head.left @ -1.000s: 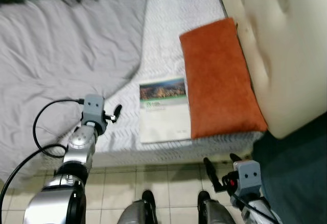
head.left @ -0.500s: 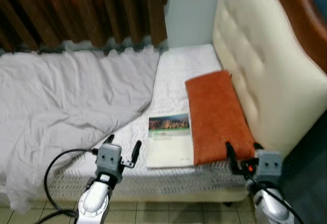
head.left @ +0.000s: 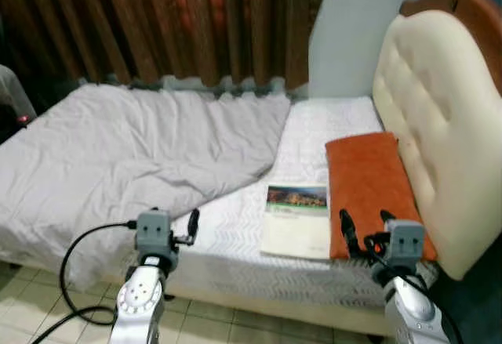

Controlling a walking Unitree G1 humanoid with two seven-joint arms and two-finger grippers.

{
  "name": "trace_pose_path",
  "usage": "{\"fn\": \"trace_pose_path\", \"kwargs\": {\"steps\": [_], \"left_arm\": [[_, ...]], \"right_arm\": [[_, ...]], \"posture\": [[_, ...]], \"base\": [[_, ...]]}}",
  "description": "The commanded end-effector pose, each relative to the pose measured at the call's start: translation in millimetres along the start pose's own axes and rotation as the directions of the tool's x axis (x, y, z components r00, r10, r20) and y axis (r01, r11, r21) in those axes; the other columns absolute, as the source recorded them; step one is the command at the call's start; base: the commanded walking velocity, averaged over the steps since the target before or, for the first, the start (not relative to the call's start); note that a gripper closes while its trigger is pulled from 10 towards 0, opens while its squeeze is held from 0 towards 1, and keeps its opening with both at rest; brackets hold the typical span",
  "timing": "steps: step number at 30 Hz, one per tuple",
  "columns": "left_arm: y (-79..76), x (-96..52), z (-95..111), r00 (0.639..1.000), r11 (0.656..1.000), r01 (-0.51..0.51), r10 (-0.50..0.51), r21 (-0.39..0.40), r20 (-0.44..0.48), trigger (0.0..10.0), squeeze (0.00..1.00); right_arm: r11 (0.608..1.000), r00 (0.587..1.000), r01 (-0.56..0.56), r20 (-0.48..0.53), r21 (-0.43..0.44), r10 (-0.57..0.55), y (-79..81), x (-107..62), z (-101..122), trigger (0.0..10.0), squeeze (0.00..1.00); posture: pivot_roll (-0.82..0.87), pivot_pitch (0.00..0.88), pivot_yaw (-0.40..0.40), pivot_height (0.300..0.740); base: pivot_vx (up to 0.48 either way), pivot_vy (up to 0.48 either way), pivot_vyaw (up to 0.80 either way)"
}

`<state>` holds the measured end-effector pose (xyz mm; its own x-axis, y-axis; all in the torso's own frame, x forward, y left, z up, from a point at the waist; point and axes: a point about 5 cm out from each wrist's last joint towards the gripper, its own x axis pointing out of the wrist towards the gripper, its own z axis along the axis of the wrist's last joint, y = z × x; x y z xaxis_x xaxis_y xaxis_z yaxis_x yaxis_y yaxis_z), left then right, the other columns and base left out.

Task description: Clean up the room

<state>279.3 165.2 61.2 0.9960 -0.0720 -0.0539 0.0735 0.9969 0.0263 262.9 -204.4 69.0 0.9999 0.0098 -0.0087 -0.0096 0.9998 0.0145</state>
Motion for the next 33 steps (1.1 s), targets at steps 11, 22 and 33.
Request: {"fn": "trace_pose_path", "kwargs": {"steps": [11, 22, 33], "left_arm": [[2.9, -0.3, 8, 1.000, 1.000, 0.007, -0.006, -0.020, 0.004, 10.0, 0.00], [4.4, -1.5, 19, 1.000, 1.000, -0.006, 0.005, 0.015, 0.026, 10.0, 0.00], [-0.6, -5.2, 14, 0.999, 0.999, -0.036, 0.036, -0.004, -0.012, 10.0, 0.00]], "right_arm": [[0.998, 0.998, -0.062, -0.024, -0.004, 0.062, 10.2, 0.3, -8, 10.0, 0.00], [0.996, 0.999, -0.032, -0.023, 0.086, 0.034, 6.3, 5.3, -10, 10.0, 0.00], [0.993, 0.995, -0.084, -0.040, 0.082, 0.088, 14.3, 11.2, -13, 10.0, 0.00]], "posture": [[0.00, 0.000, 0.042, 0.740], [0.03, 0.000, 0.035, 0.740], [0.04, 0.000, 0.030, 0.740]], "base": [[0.000, 0.479, 0.00], [0.000, 0.480, 0.00], [0.000, 0.480, 0.00]]}}
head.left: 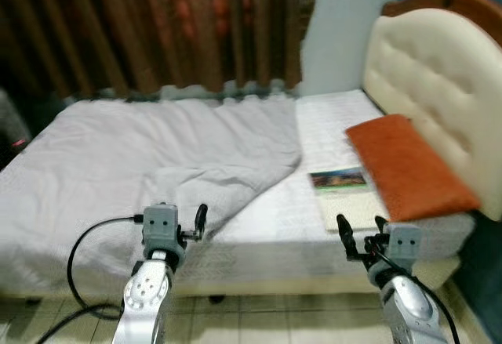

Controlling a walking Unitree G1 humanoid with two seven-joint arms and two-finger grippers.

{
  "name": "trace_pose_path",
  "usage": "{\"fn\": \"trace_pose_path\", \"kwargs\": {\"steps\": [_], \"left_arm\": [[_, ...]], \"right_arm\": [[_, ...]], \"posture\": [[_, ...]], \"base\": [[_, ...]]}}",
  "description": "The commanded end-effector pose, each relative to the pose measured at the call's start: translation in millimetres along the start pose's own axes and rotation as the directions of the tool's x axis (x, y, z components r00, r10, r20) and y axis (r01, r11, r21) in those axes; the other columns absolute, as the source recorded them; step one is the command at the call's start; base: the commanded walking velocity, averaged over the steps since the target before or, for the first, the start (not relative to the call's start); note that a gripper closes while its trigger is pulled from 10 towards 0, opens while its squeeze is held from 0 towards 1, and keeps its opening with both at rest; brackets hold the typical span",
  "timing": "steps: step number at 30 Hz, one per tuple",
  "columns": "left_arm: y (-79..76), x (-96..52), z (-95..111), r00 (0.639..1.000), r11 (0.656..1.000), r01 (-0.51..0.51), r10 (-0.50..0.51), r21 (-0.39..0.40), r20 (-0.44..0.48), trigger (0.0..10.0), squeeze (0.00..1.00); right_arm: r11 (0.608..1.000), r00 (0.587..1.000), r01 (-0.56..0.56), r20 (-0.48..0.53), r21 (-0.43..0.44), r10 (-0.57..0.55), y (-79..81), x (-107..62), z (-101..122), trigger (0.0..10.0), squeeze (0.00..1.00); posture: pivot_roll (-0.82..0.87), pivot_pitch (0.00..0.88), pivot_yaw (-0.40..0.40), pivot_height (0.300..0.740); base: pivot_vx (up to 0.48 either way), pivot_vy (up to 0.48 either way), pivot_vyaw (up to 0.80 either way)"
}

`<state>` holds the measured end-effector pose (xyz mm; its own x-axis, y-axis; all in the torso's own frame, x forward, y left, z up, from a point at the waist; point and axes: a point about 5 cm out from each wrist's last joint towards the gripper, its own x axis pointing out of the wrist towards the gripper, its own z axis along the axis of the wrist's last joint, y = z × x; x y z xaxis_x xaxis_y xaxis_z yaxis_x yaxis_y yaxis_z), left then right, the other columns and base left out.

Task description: Clean up the room

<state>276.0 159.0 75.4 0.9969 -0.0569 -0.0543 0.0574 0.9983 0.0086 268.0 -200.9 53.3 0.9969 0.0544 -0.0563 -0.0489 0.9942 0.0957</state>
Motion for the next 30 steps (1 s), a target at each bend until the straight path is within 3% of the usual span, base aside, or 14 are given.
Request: {"fn": "trace_pose_path", "kwargs": {"steps": [1, 12, 16, 19, 20, 30], "left_arm": [[5.7, -3.2, -2, 1.000, 1.000, -0.024, 0.024, 0.018, -0.016, 10.0, 0.00], [12.4, -21.4, -9, 0.997, 0.995, 0.060, -0.057, 0.077, -0.049, 10.0, 0.00], [12.6, -15.6, -6, 0.999, 0.992, 0.017, -0.012, 0.121, -0.037, 10.0, 0.00], [9.1, -9.6, -2, 1.000, 0.994, 0.008, -0.005, 0.107, -0.028, 10.0, 0.00], [7.7, -3.2, 1, 1.000, 0.999, -0.006, 0.008, 0.050, -0.028, 10.0, 0.00], [2.7, 2.8, 2, 0.999, 0.997, 0.022, -0.018, 0.078, -0.043, 10.0, 0.00]], "right_arm": [[0.999, 0.999, -0.054, 0.000, -0.003, 0.054, 12.0, 6.4, 2, 10.0, 0.00], [0.994, 0.996, -0.090, -0.022, -0.063, 0.089, 9.5, -3.9, -5, 10.0, 0.00], [0.993, 0.995, -0.098, -0.026, -0.066, 0.096, 12.0, -2.3, -6, 10.0, 0.00], [0.992, 0.995, -0.103, -0.024, -0.069, 0.101, 13.0, 0.5, -5, 10.0, 0.00], [0.991, 0.994, -0.110, -0.025, -0.073, 0.108, 13.8, 2.4, -4, 10.0, 0.00], [0.987, 0.990, -0.137, -0.028, -0.087, 0.135, 17.3, 7.0, -3, 10.0, 0.00]], "posture": [[0.04, 0.000, 0.025, 0.740], [0.04, 0.000, 0.028, 0.740], [0.04, 0.000, 0.032, 0.740], [0.03, 0.000, 0.037, 0.740], [0.03, 0.000, 0.037, 0.740], [0.02, 0.000, 0.038, 0.740]], "base": [[0.000, 0.480, 0.00], [0.000, 0.480, 0.00], [0.000, 0.000, 0.00], [0.000, 0.000, 0.00], [0.424, 0.000, 0.00], [0.409, 0.226, 0.00]]}}
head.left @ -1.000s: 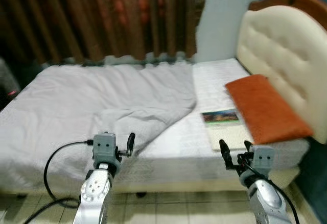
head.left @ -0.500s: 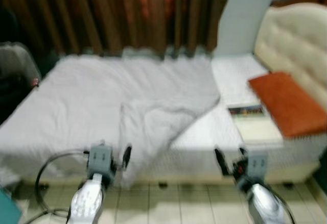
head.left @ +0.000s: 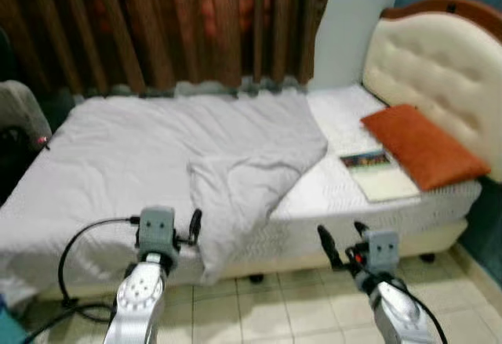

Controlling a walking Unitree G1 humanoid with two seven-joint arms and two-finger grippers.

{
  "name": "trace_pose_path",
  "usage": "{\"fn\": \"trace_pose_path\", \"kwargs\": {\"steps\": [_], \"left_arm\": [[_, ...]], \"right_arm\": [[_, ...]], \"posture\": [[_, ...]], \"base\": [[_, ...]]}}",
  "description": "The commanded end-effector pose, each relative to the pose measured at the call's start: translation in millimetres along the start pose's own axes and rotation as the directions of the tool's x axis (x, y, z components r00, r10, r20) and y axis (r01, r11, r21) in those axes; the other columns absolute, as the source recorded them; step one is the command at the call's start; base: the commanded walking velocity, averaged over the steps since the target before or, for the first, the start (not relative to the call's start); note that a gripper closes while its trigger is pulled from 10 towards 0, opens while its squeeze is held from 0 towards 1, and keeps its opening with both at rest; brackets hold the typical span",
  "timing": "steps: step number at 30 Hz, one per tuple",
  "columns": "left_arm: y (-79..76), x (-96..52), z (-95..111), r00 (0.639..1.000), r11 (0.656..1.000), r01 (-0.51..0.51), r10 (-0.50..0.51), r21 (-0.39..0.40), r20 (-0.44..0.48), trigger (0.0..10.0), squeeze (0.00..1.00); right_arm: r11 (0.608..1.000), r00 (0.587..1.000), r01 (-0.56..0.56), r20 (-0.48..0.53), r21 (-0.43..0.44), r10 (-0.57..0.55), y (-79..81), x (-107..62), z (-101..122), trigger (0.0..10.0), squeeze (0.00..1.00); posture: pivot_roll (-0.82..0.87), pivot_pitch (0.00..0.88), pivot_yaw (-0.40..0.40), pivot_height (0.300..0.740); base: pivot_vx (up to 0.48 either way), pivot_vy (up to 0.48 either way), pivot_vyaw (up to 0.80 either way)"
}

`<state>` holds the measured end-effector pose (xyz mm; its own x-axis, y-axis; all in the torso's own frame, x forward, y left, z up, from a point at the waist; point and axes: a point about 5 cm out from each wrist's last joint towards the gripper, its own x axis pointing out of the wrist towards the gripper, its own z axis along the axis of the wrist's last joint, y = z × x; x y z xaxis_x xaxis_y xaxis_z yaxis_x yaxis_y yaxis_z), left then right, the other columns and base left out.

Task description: Clean up the room

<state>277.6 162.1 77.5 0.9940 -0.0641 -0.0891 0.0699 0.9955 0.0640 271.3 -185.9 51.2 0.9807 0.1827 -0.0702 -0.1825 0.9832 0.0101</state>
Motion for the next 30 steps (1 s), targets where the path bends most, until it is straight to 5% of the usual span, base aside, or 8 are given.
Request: {"fn": "trace_pose_path", "kwargs": {"steps": [1, 24, 30], "left_arm": [[-0.6, 1.9, 0.2, 1.000, 1.000, 0.011, -0.010, 0.019, -0.009, 10.0, 0.00], [-6.9, 7.7, -2.9, 0.999, 1.000, 0.024, -0.024, 0.008, -0.040, 10.0, 0.00], [-7.3, 9.4, -3.9, 0.999, 0.999, 0.027, -0.027, 0.020, -0.041, 10.0, 0.00]], "right_arm": [[1.000, 1.000, -0.009, -0.001, 0.006, 0.009, 2.4, 3.4, 0.4, 10.0, 0.00], [0.999, 0.999, -0.045, -0.020, 0.008, 0.045, 4.4, 3.9, -4.1, 10.0, 0.00], [0.999, 0.998, -0.053, -0.025, 0.008, 0.053, 4.7, 4.8, -5.1, 10.0, 0.00]], "posture": [[0.02, 0.000, 0.038, 0.740], [0.02, 0.000, 0.032, 0.740], [0.02, 0.000, 0.033, 0.740]], "base": [[0.409, 0.251, 0.00], [0.412, 0.174, 0.00], [0.000, 0.000, 0.00]]}}
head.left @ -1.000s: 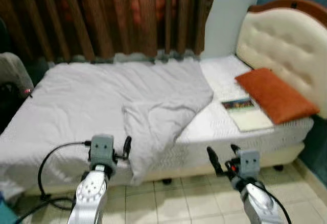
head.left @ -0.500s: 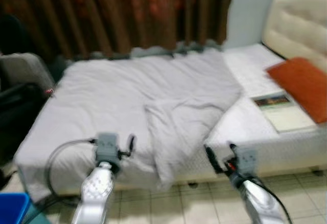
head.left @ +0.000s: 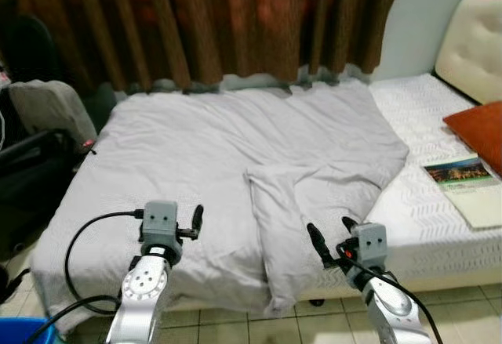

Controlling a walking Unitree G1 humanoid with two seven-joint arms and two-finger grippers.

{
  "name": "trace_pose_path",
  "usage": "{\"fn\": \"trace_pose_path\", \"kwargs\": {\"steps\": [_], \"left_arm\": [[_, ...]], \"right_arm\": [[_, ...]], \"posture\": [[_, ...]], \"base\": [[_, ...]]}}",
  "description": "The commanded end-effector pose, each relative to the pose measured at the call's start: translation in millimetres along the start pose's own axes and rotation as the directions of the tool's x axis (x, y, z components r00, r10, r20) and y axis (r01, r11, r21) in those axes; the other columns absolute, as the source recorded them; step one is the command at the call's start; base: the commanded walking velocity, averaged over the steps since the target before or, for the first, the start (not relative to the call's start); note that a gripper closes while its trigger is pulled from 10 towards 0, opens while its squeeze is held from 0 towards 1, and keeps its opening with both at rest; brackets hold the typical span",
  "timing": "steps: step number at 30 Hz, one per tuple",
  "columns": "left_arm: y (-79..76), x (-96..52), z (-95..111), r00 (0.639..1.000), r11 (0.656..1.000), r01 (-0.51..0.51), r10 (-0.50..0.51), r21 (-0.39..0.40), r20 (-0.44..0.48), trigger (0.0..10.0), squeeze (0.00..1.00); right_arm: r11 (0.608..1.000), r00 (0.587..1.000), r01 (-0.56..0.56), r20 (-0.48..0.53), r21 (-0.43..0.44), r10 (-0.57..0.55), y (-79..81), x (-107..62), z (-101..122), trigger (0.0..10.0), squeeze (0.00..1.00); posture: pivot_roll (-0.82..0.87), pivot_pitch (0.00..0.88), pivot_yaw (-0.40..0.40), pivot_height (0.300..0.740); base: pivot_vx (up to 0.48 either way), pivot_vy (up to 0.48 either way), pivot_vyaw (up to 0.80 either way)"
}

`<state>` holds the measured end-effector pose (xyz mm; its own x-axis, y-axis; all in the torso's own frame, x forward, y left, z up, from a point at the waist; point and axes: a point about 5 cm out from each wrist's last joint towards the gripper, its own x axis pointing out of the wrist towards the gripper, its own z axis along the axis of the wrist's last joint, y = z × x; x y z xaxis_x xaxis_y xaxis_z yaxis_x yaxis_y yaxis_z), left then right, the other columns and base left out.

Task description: Clean up the room

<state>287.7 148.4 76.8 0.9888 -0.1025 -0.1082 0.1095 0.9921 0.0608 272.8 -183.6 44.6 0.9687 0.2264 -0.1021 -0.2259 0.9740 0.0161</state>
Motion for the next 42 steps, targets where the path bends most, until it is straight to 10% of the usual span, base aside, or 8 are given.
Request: {"fn": "trace_pose_path", "kwargs": {"steps": [1, 42], "left_arm": [[5.6, -1.5, -5.0, 1.000, 1.000, -0.010, 0.011, 0.024, -0.024, 10.0, 0.00], [9.4, 1.3, -7.7, 0.998, 0.998, -0.052, 0.053, 0.027, -0.029, 10.0, 0.00]], "right_arm": [[1.000, 1.000, -0.010, 0.007, 0.005, 0.010, 2.9, 2.7, 1.4, 10.0, 0.00], [0.999, 0.999, -0.031, -0.010, -0.012, 0.031, 4.2, 0.1, 0.0, 10.0, 0.00]], "posture": [[0.02, 0.000, 0.033, 0.740], [0.01, 0.000, 0.030, 0.740]], "base": [[0.450, 0.000, 0.00], [0.297, -0.240, 0.00]]}}
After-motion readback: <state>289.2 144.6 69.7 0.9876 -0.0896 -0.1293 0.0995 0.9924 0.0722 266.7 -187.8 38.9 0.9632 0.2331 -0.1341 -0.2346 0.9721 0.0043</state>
